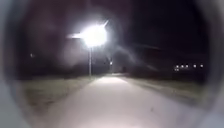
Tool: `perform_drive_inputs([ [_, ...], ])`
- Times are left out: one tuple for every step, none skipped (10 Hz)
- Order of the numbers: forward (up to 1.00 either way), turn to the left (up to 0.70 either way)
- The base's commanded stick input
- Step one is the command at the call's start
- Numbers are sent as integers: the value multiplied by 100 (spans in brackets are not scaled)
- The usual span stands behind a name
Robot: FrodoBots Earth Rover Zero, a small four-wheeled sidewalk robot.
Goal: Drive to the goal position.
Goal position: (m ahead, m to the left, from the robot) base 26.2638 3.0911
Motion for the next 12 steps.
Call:
perform_drive_inputs([
  [70,0],
  [70,0],
  [70,0],
  [70,4],
  [70,11],
  [70,14],
  [70,14],
  [70,14],
  [70,14],
  [70,8],
  [70,0],
  [70,0],
])
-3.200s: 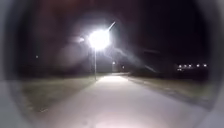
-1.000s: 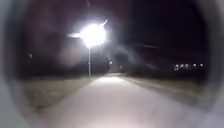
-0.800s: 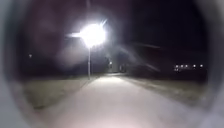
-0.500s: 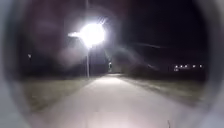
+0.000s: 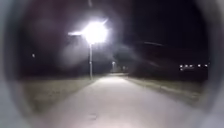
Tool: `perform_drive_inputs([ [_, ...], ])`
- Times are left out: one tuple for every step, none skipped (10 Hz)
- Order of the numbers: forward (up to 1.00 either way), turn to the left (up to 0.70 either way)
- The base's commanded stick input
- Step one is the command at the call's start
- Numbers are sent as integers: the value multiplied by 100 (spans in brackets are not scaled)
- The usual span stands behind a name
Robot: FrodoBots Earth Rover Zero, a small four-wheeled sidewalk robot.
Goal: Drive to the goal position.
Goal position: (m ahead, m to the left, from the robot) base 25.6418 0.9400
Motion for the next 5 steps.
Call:
perform_drive_inputs([
  [70,0],
  [70,0],
  [70,0],
  [70,0],
  [70,0],
])
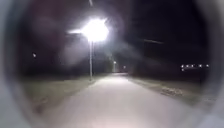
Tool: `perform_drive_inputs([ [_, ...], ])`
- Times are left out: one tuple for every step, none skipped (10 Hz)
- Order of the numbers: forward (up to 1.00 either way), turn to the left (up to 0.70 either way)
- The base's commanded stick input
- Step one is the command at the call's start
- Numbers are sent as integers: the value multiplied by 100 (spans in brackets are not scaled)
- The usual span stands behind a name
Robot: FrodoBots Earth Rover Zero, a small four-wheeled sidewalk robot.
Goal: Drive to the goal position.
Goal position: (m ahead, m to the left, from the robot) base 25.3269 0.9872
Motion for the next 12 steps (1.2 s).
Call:
perform_drive_inputs([
  [70,0],
  [70,0],
  [70,0],
  [70,0],
  [70,0],
  [70,0],
  [70,0],
  [70,0],
  [70,0],
  [70,0],
  [70,0],
  [70,0],
])
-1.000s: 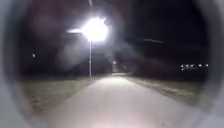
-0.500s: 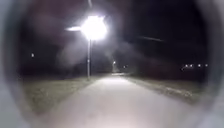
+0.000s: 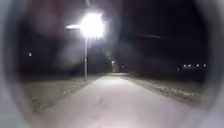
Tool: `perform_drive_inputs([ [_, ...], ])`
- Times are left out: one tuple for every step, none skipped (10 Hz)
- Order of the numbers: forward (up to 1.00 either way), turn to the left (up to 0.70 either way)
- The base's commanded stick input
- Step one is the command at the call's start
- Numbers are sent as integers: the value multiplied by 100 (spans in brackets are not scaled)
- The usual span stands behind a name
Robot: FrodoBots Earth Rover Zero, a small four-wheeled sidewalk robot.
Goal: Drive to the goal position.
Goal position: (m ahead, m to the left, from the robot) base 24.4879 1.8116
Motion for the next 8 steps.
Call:
perform_drive_inputs([
  [70,0],
  [70,0],
  [70,0],
  [70,0],
  [70,0],
  [70,9],
  [70,14],
  [70,14],
])
